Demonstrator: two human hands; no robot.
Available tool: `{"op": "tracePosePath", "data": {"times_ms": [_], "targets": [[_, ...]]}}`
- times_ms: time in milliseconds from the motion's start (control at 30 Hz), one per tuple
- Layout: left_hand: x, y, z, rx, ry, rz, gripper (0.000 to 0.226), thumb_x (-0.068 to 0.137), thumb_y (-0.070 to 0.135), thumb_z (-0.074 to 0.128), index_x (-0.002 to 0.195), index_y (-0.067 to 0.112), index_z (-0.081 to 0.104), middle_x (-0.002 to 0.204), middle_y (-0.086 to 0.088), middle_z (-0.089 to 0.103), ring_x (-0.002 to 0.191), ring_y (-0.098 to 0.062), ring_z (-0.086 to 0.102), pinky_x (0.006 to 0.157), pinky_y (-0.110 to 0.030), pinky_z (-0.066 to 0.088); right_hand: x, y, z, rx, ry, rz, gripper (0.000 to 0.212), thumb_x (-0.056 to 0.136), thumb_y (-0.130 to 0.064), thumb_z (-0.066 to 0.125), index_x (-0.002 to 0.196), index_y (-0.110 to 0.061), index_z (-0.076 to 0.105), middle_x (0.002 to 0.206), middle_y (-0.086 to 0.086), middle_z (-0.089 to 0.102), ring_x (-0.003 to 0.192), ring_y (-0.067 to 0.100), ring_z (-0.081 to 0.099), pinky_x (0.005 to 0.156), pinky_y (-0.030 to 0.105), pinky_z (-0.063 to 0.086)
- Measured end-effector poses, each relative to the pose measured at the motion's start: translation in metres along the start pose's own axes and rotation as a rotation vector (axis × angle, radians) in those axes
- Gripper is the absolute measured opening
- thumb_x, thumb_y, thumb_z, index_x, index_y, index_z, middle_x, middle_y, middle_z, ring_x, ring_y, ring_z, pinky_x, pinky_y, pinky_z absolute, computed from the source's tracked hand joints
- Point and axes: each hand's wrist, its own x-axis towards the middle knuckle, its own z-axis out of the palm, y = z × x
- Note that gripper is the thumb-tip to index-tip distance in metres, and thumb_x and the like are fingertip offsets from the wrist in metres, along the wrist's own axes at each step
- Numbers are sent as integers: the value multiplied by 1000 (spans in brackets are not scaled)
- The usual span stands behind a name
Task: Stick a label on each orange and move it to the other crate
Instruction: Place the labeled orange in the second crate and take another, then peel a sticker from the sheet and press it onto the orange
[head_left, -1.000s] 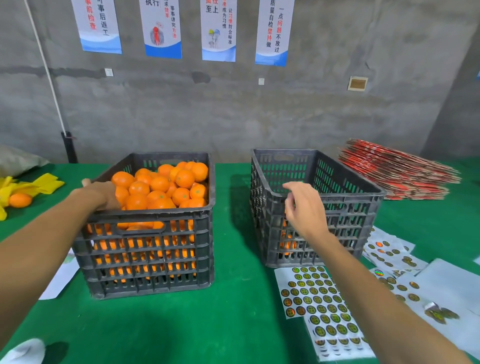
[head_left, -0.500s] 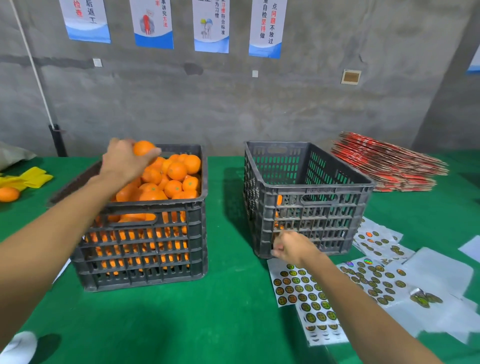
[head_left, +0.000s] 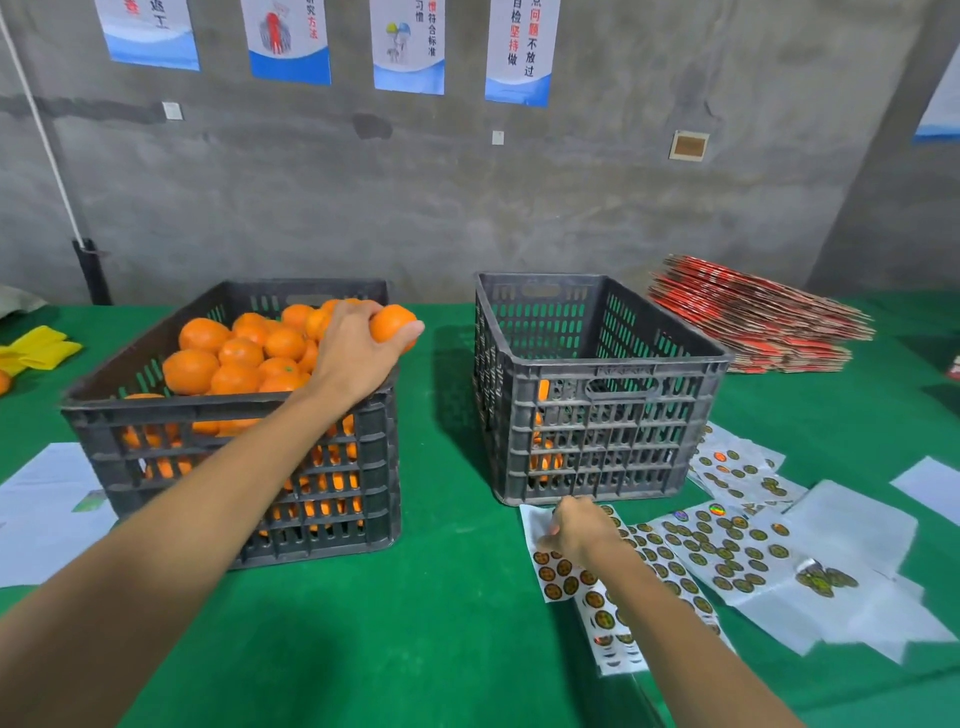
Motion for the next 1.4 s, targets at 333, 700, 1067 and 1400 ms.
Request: {"op": "tracePosePath", "data": {"times_ms": [333,700,1067,1400], "targets": [[0,-9,5,-81,66,-52,65,89,63,68,130,13,62,124,-12,55,116,-29,52,97,-42,44,4,12,-6,249,-32,83,22,99,-13,63,112,1,74,96,11,70,68,15,60,63,28,50],[2,-12,6,-128,50,-27,64,91,60,67,135,15,58,130,-9,54,109,-17,47,94,-33,38,-6,19,-1,358,178,-13,23,102,-29,55,90,-13,64,91,10,68,88,29,64,75,32,49],[11,-24,7,-474,-69,-61,62,79,39,88,134,29,61,134,6,61,117,-14,63,95,-28,53,-28,-97,-99,505,794,-612,17,102,-22,61,99,-7,68,86,3,66,70,18,56,67,32,45],[-2,-10,-1,-589,-112,37,60,80,44,85,135,31,64,129,15,62,107,14,61,77,1,46,-17,-166,-159,495,971,-657,20,103,-23,58,104,-5,68,96,8,67,79,26,62,71,43,52]]}}
